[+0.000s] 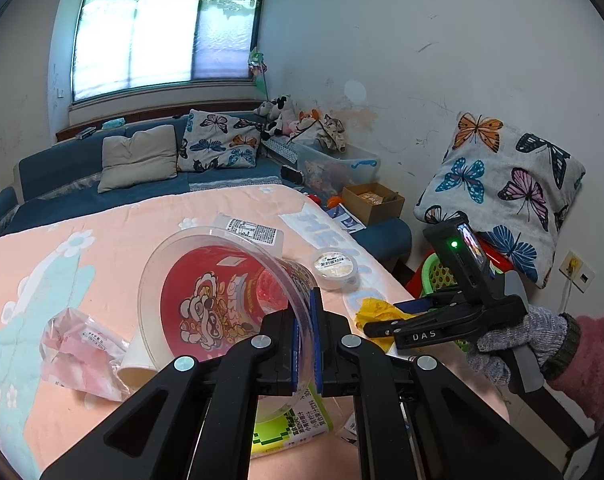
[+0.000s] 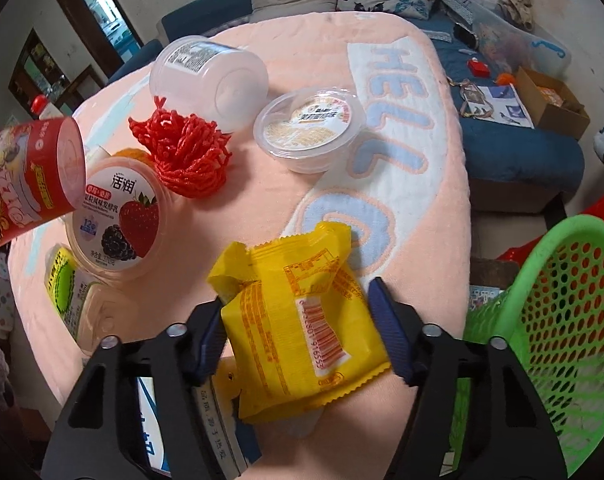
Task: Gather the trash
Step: 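Drop the yellow packet into the green basket with the right tool while the left carries the cup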
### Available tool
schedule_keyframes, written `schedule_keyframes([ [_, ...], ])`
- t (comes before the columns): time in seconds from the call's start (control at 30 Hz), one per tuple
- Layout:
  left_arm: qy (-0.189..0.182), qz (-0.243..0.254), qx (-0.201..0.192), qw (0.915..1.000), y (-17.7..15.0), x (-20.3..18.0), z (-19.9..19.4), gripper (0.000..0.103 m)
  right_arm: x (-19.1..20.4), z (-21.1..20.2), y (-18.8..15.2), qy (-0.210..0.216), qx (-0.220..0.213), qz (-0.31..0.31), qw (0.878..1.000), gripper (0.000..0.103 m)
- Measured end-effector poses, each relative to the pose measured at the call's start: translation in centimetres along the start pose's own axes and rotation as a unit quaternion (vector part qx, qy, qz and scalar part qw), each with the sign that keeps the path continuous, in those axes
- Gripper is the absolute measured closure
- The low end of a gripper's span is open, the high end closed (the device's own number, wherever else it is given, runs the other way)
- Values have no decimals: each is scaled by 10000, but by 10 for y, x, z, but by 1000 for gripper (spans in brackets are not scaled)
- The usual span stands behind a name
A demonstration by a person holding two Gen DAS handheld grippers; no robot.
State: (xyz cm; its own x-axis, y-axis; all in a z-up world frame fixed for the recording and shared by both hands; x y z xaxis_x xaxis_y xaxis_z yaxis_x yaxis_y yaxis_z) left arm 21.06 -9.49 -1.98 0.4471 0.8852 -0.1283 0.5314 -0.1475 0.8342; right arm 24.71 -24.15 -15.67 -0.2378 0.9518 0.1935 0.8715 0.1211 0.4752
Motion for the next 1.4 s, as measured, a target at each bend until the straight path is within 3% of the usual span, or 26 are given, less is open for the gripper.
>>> schedule_keyframes([
  [0.2,-9,-4,-6,10000,0,0,-1,97,0,-13,-3,43,-224,134,9996,47],
  [0.57,-246,121,-85,9996,9,-29,-9,98,-13,-57,-1,-57,-824,446,9956,47],
  [0.93,-692,451,43,9966,8,-87,7,97,-91,-98,-43,-706,-993,1132,9861,46],
  [1.23,-1009,775,344,9913,0,-143,34,97,-143,-108,-79,-1069,-941,1533,9778,38],
  [1.4,-1152,977,502,9873,-5,-174,50,97,-159,-111,-92,-1127,-952,1688,9745,29],
])
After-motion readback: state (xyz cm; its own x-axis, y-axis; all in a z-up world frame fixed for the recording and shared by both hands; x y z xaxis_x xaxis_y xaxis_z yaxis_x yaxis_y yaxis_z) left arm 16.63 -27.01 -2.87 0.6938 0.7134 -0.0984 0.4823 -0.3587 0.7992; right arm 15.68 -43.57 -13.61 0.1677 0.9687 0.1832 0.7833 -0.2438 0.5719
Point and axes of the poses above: each gripper's, at about its wrist camera, not at the fingertips, and z roughly the way its jaws point, x to its left, y to its top, the point moved 7 cm from there along z, roughly the way its jaws point, and after that the axes turned 2 degrees about -z, right-handed, at the moved point
